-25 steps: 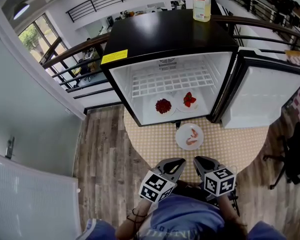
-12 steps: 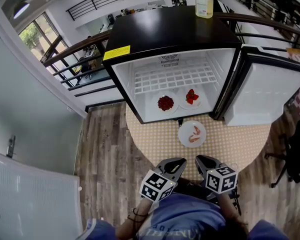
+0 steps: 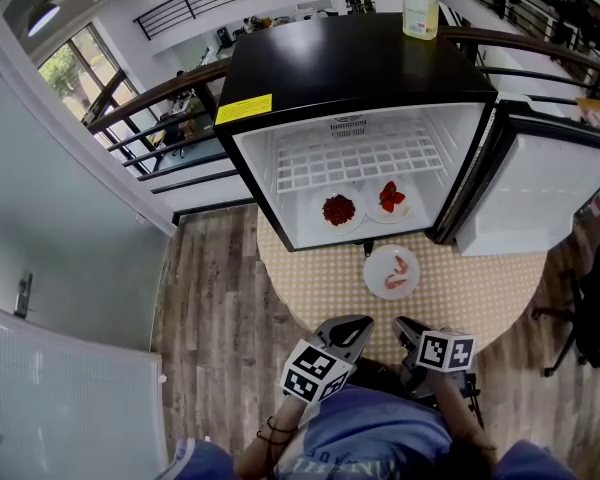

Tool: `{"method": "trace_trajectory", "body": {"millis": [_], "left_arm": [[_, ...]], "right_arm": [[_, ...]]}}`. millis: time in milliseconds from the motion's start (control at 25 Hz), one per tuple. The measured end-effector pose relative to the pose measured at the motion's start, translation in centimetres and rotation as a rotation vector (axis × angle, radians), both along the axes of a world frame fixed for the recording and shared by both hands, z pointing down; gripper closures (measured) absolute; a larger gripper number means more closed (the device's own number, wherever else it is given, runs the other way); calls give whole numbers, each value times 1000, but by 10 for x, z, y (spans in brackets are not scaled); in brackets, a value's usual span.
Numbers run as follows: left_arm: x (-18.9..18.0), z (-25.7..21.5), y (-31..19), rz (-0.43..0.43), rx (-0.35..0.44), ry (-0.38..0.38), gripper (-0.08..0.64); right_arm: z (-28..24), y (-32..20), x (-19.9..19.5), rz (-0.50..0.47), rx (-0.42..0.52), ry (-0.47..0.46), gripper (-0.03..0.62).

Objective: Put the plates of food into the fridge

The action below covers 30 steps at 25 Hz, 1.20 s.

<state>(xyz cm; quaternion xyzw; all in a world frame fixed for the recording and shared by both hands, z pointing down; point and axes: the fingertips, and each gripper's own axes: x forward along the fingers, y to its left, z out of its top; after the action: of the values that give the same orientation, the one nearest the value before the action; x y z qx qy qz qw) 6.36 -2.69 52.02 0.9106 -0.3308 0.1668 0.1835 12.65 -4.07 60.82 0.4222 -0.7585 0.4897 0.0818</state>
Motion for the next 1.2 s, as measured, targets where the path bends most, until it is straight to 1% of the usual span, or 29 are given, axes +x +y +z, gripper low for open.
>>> {"method": "trace_trajectory", "body": {"millis": [160,200,280,320,480,680,760,880,1040,1200], "left_arm": [[-5,1,-5,6,-5,2,540],[-6,2,-6,9,-7,2,540],[-7,2,-9,15,-9,2,540],[-8,2,-11,19,-8,2,540],[-12,-1,-17,28,-3,3,540],[-20,-1,-21,27,-8,4,540],[-24,0,-24,25,-11,3,540],[-28,2,-26,23,-17,5,540],[-33,5,-29,16,-26,4,540],[-36,8,-32,16,-33,2,540]], "right_arm": [[13,-12,4,39,-29,1,547],[17,-15,4,46,-41,-8,528],[26,-22,3,62,-72,-32,461],[30,-26,4,76,-89,-43,457],[46,-44,5,151,-148,-84,457],[64,-63,13,300,-245,-200,457],[73,-67,18,356,-283,-211,457],[85,-68,26,427,-347,-203,457],[90,-73,30,501,-373,-244,457],[91,-84,29,530,-382,-274,459]]}}
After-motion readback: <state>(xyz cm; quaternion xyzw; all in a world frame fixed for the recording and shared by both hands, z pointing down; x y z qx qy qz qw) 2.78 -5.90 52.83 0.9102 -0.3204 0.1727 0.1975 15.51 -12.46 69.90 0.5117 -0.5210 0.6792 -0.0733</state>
